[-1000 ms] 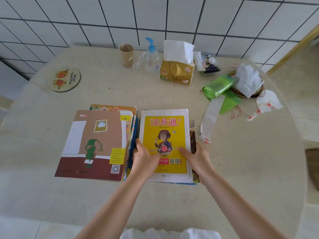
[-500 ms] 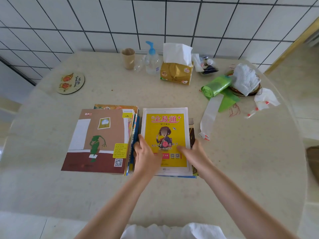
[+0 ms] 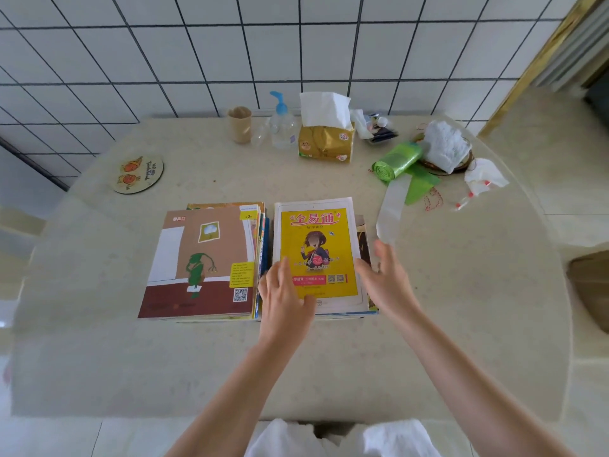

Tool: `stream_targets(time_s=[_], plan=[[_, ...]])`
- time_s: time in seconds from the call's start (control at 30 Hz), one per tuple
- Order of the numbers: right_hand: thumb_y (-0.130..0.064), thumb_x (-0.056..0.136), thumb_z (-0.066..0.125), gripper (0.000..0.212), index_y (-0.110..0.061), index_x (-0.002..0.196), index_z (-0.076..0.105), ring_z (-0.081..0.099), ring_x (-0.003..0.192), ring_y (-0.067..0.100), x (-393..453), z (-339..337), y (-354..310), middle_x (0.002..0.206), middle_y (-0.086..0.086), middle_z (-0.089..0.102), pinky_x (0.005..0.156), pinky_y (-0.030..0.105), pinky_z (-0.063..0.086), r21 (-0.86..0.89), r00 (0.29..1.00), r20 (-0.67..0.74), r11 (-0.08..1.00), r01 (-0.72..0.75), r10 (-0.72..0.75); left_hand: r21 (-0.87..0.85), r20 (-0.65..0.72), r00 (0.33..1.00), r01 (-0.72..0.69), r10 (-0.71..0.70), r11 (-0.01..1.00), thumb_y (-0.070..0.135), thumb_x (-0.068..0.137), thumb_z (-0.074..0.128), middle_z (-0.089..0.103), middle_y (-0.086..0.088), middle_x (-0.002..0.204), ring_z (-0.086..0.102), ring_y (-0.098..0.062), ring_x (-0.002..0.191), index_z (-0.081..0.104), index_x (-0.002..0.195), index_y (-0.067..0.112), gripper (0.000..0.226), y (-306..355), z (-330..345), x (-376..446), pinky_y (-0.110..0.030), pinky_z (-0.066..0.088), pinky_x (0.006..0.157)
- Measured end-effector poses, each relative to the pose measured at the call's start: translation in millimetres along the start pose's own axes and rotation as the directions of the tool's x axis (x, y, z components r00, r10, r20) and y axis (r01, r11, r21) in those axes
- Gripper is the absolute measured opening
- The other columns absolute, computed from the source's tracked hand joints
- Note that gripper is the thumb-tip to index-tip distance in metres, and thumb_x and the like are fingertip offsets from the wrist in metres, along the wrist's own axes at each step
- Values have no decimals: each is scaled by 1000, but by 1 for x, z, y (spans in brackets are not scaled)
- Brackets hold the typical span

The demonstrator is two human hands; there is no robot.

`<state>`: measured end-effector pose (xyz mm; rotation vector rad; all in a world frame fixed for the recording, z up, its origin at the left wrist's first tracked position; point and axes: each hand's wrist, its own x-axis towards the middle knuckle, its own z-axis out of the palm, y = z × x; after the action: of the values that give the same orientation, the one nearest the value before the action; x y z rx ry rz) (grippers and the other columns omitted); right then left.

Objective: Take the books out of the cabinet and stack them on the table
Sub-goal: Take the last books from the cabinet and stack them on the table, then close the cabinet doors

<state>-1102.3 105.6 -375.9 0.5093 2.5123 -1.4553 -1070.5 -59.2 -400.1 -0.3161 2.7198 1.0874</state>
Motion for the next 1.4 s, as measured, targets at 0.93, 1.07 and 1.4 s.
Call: stream_targets(time_s=[0.93, 1.07, 1.4], plan=[[-7, 90, 62, 24, -6, 114, 62, 66, 99, 26, -327, 98, 97, 99, 9, 68, 77, 28, 48, 443, 666, -510, 830, -339, 544, -151, 735, 481, -571, 478, 807, 17, 91, 57, 69, 5, 89, 68, -14, 88, 62, 117, 22, 28, -65, -12, -152, -26, 52, 84], [-7, 92, 60, 22, -3, 113, 63, 64, 91, 18, -400, 99, 126, 99, 7, 67, 64, 4, 43, 489, 542, -575, 789, -372, 613, -172, 822, 284, -703, 494, 690, 19, 91, 59, 65, 11, 84, 63, 0, 74, 64, 109, 25, 19, -67, 17, -202, -1, 41, 63], [-18, 95, 55, 25, -11, 118, 62, 61, 93, 8, -626, 127, 200, 111, 1, 69, 78, 18, 42, 653, 268, -592, 647, -394, 760, -278, 905, -40, -809, 424, 517, 16, 88, 63, 74, 6, 82, 67, -6, 73, 69, 98, 24, 14, -104, 77, -410, -23, 53, 72]])
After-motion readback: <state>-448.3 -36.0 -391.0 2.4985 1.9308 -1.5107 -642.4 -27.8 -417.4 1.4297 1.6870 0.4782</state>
